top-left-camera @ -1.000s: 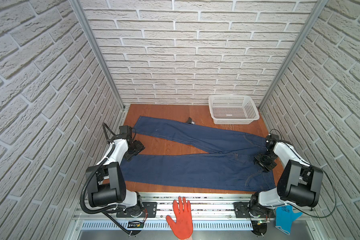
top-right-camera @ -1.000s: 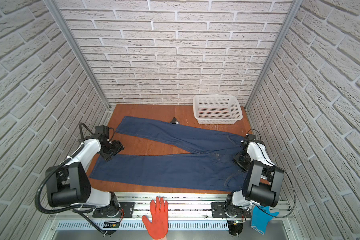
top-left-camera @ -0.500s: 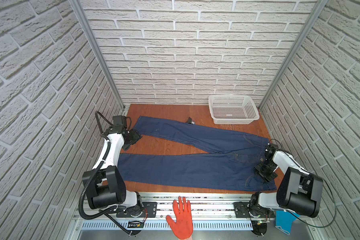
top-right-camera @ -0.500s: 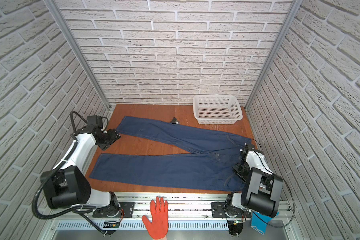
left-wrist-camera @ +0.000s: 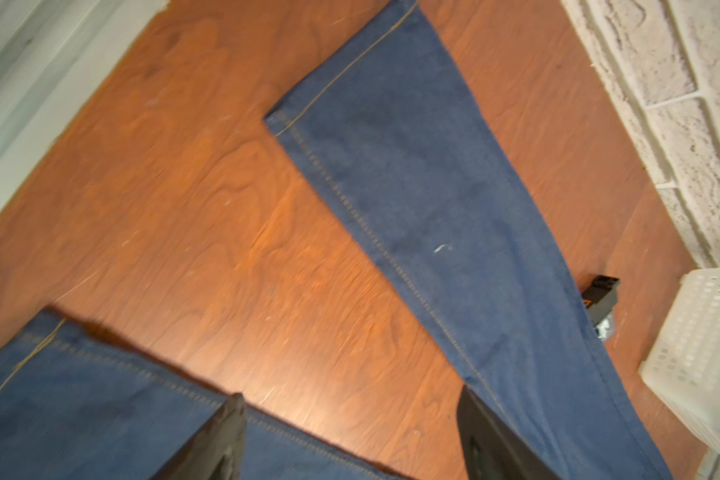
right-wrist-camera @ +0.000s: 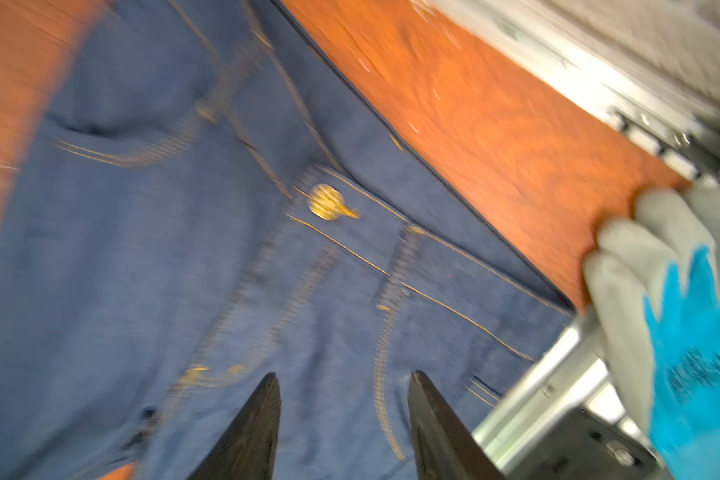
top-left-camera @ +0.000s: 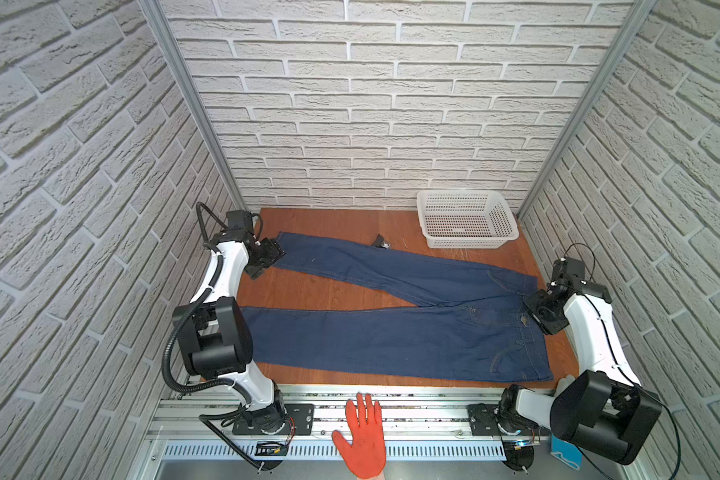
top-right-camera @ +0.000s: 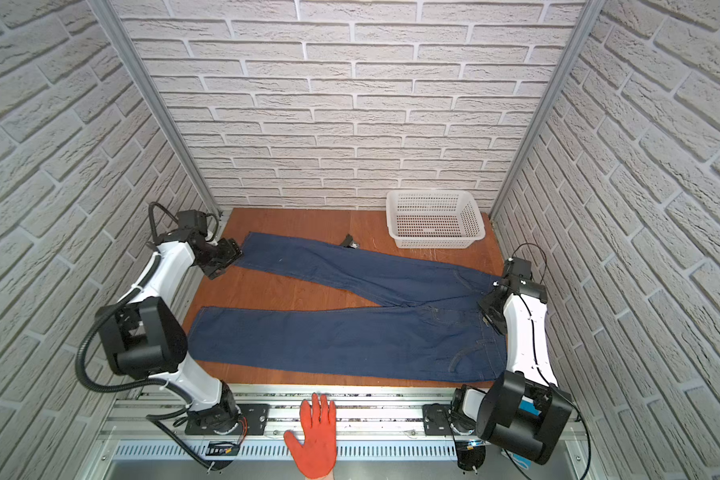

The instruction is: Fold and stack the trousers

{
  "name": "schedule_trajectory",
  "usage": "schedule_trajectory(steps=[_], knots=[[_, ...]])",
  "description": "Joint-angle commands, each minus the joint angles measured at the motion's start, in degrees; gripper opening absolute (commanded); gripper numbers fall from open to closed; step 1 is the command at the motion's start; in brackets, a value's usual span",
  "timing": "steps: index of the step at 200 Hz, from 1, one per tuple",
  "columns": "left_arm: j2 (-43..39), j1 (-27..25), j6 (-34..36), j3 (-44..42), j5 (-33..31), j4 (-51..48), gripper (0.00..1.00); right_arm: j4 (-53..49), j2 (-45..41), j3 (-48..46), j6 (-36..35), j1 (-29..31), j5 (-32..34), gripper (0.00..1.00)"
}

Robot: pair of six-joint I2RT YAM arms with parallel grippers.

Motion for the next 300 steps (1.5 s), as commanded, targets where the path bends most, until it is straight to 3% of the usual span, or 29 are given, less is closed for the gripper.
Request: schedule_trajectory(steps=[1, 40, 74, 131, 166, 237, 300], knots=[[5.1, -1.2, 1.0, 5.1, 0.9, 0.5, 0.78, 4.4, 3.5, 3.6, -2.2, -0.2, -3.8, 0.52], [17.6, -4.6, 0.3, 14.0, 0.8, 1.8, 0.71, 8.4, 12.3, 8.5, -1.8, -0.2, -7.7, 0.51], [25.6, -6.9, -0.9, 19.6, -0.3, 2.9, 0.62, 10.5, 14.5, 9.8, -2.3, 0.1, -8.6, 0.50], [32.4, -5.7, -2.2, 20.6, -4.4, 0.4, 0.52, 11.3, 16.5, 11.5, -3.2, 0.1, -8.8, 0.49], [30.8, -1.7, -2.3, 15.5, -7.5, -0.7, 0.52, 12.1, 16.9, 11.8, -2.5, 0.0, -9.2, 0.49], [25.6, 4.6, -0.7, 5.5, -7.1, 1.4, 0.54, 14.2, 19.1, 12.4, -1.7, 0.0, -9.5, 0.49], [18.5, 2.7, -0.7, 8.1, -3.8, 2.2, 0.73, 20.9, 25.8, 18.0, -4.3, -0.2, -9.8, 0.49]])
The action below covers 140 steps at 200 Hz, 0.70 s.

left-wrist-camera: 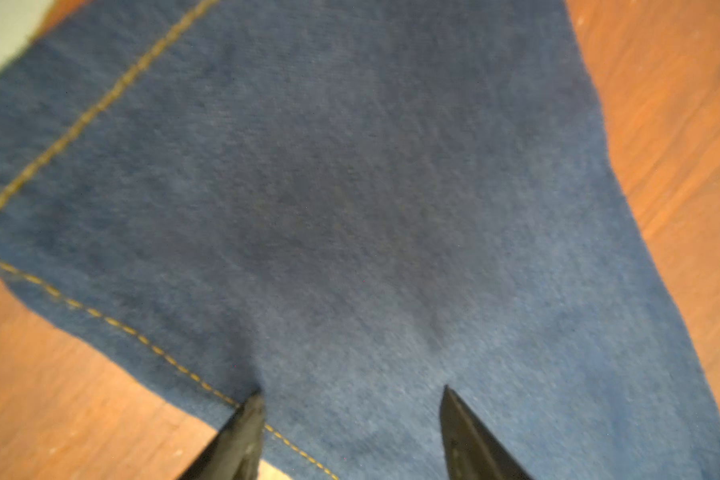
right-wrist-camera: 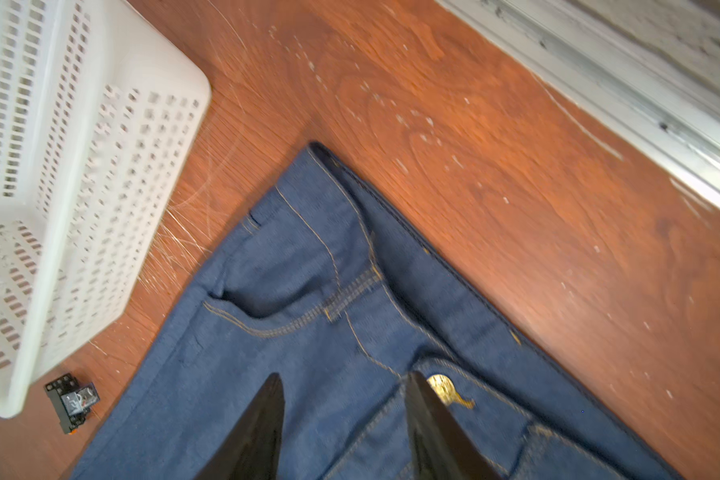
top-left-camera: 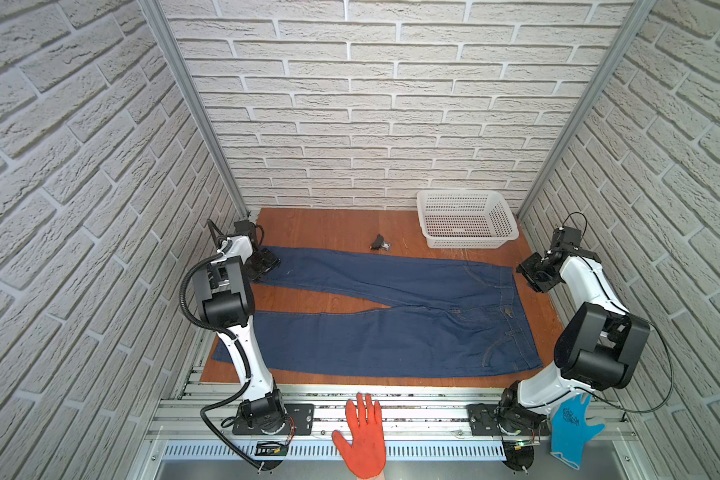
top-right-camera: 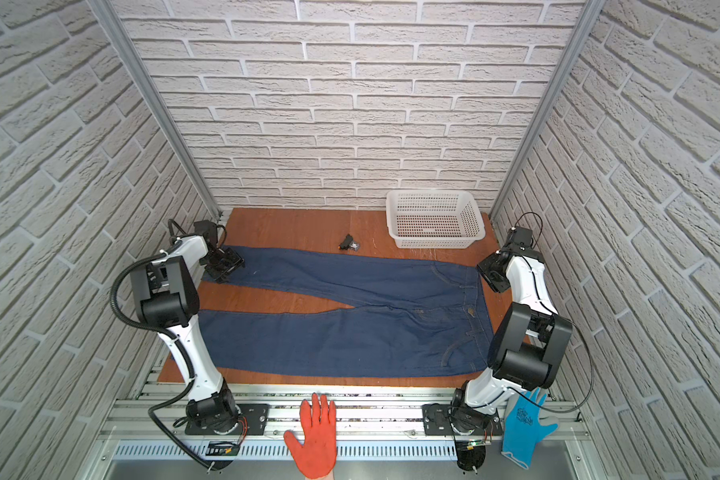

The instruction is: Fold and stack the trousers

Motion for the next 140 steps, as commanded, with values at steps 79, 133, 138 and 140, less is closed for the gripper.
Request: schedule_trajectory(steps=[79, 133, 138, 140], knots=[[-12.0, -3.4, 1.7, 4.5, -1.3, -3.5, 0.78, 4.7, 18.6, 16.9, -0.3, -0.3, -0.9, 0.46], [-12.4, -4.3, 1.4, 3.8, -2.0, -2.4, 0.78, 3.6, 24.9, 19.4, -0.8, -0.2, 0.2, 0.38], [-12.3, -4.4, 1.4, 3.8, -2.1, -2.4, 0.78, 3.6, 25.7, 19.7, -0.8, -0.2, 0.0, 0.38], [-12.3, -4.5, 1.4, 3.8, -2.1, -2.3, 0.78, 3.5, 26.0, 19.9, -0.9, -0.2, -0.1, 0.37]])
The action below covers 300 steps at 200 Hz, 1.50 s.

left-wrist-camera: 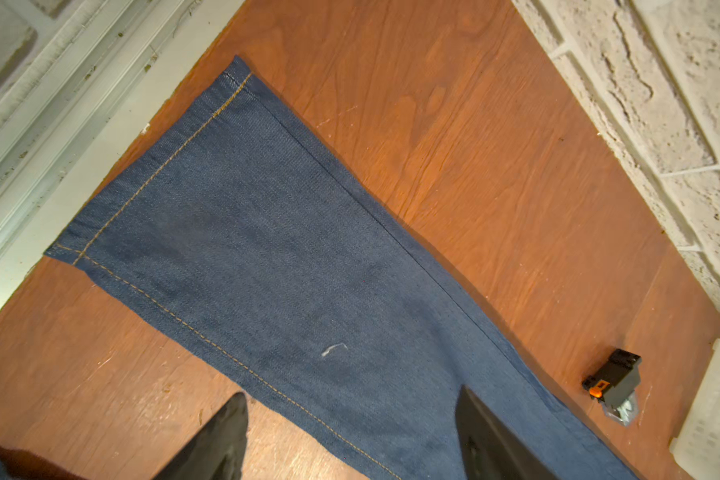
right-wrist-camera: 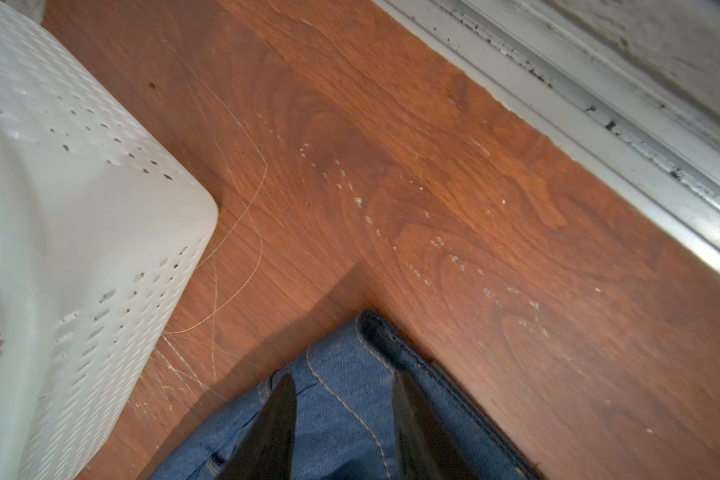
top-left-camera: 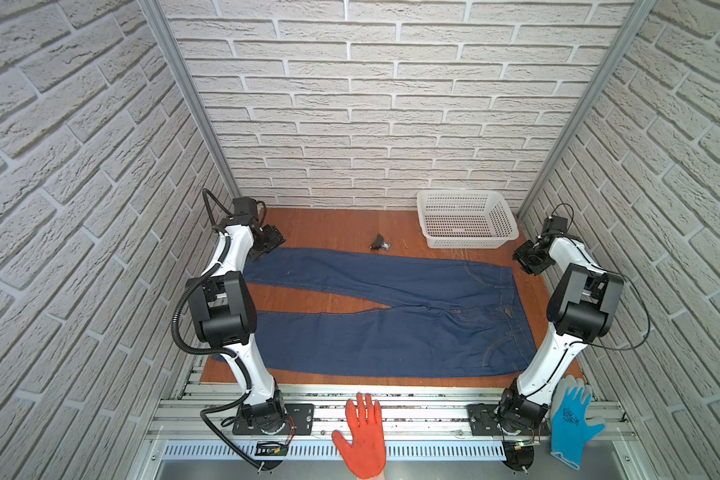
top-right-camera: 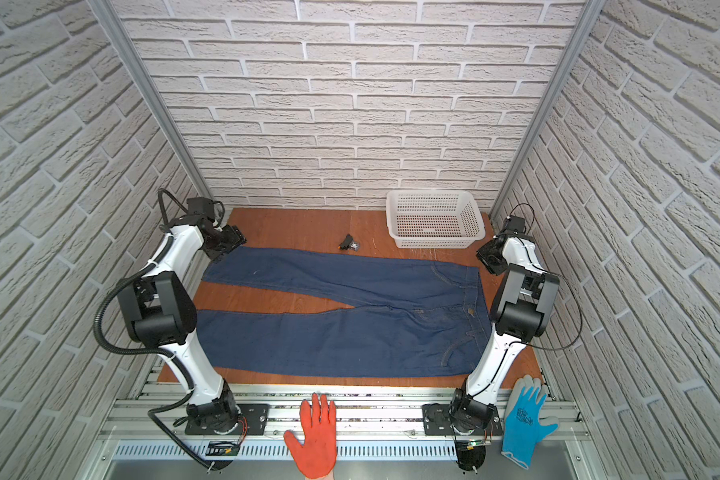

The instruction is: Fold and stack the trousers

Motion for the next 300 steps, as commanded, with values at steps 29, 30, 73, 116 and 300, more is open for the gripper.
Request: schedule_trajectory(steps=[29, 30, 73, 116, 300], knots=[[-0.4, -0.8, 0.4, -0.2, -1.5, 0.0, 0.78, -1.2, 5.5, 4.2, -0.9, 0.3, -1.0, 0.35], [-0.4, -0.8, 0.3, -0.2, -1.5, 0.0, 0.78, -1.2, 5.6, 4.2, -0.9, 0.2, -1.0, 0.35], [-0.4, -0.8, 0.4, -0.2, -2.2, 0.0, 0.78, -1.6, 8.0, 5.4, -1.0, 1.0, -0.8, 0.33], [-0.3, -0.9, 0.5, -0.2, -2.6, 0.1, 0.78, -1.0, 10.0, 6.2, -0.4, 1.5, -2.0, 0.27], [0.2, 1.0, 0.8, 2.4, -2.2, -0.9, 0.79, -5.1, -1.4, 10.4, -0.8, 1.9, -0.5, 0.05]])
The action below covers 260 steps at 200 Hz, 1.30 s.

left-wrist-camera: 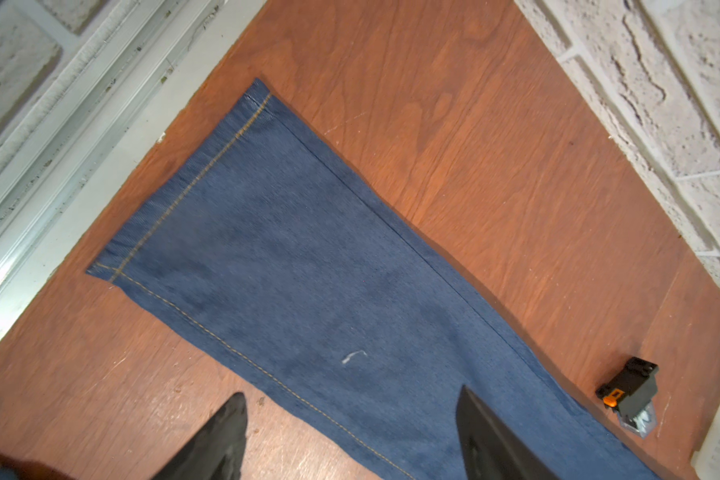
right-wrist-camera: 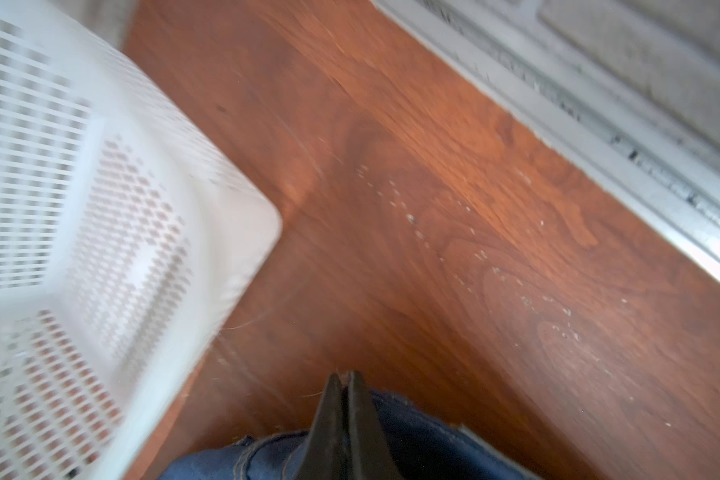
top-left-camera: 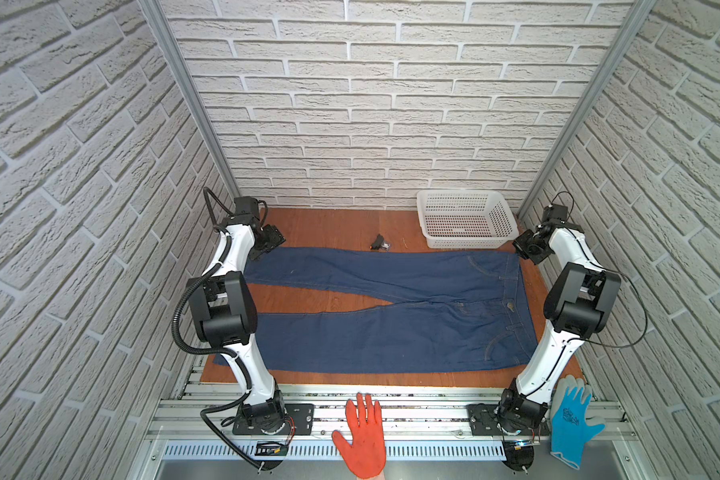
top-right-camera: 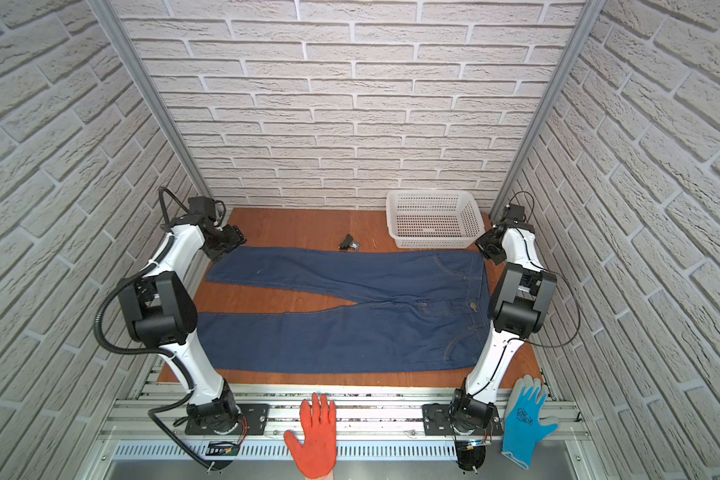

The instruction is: Fold and stack the trousers

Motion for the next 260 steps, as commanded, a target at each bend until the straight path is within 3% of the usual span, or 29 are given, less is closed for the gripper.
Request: schedule_trajectory(steps=[1, 39, 102, 230, 260], knots=[[0.2, 1.0, 0.7, 1.9, 0.0, -0.5, 0.78, 0.0, -1.4, 0.8, -0.9, 0.1, -0.4, 0.05], [2.7, 2.5, 0.2, 4.5, 1.8, -0.4, 0.78, 0.6, -1.0, -1.1, -0.8, 0.2, -1.2, 0.05], [11.6, 3.7, 1.7, 16.8, 1.6, -3.6, 0.78, 1.4, -6.6, -6.6, -2.0, 0.2, -2.5, 0.05], [39.2, 5.6, 9.8, 50.2, -2.4, -16.3, 0.70, 2.9, -19.0, -20.5, -4.8, 0.9, -5.2, 0.05], [42.7, 6.1, 9.5, 53.4, -2.1, -16.2, 0.68, 3.0, -19.9, -22.8, -5.4, 0.9, -5.7, 0.05]])
